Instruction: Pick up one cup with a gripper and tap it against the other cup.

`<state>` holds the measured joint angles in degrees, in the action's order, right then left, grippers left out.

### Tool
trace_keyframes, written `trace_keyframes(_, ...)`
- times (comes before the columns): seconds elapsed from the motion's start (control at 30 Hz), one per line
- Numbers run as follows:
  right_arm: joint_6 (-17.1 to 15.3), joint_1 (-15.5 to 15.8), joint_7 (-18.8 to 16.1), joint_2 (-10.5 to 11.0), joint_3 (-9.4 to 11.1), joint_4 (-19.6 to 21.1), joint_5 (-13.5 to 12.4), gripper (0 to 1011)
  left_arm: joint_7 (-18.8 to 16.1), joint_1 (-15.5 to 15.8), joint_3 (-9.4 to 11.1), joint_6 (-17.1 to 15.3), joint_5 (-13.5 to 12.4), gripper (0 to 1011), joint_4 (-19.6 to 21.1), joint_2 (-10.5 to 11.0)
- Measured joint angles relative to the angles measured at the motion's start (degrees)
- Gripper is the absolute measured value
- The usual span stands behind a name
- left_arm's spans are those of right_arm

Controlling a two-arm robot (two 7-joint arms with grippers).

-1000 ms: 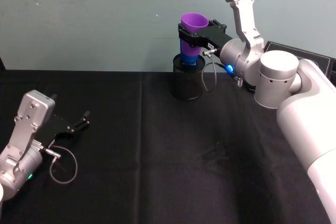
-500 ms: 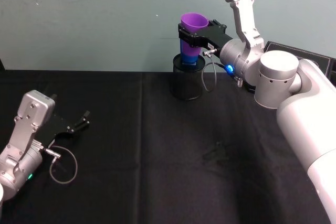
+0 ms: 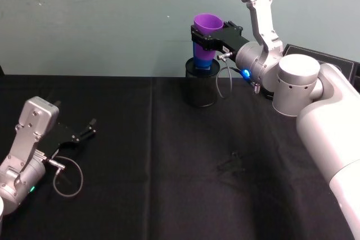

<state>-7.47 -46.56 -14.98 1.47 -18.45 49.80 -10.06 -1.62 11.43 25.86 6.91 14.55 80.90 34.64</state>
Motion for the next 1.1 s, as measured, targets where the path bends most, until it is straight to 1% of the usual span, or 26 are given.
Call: trace_keyframes(1.1,0.0,0.0,0.0,0.0,0.0,0.0,0.0,731,0.0,0.0,0.0,0.0,0.0,1011,0.0,0.0)
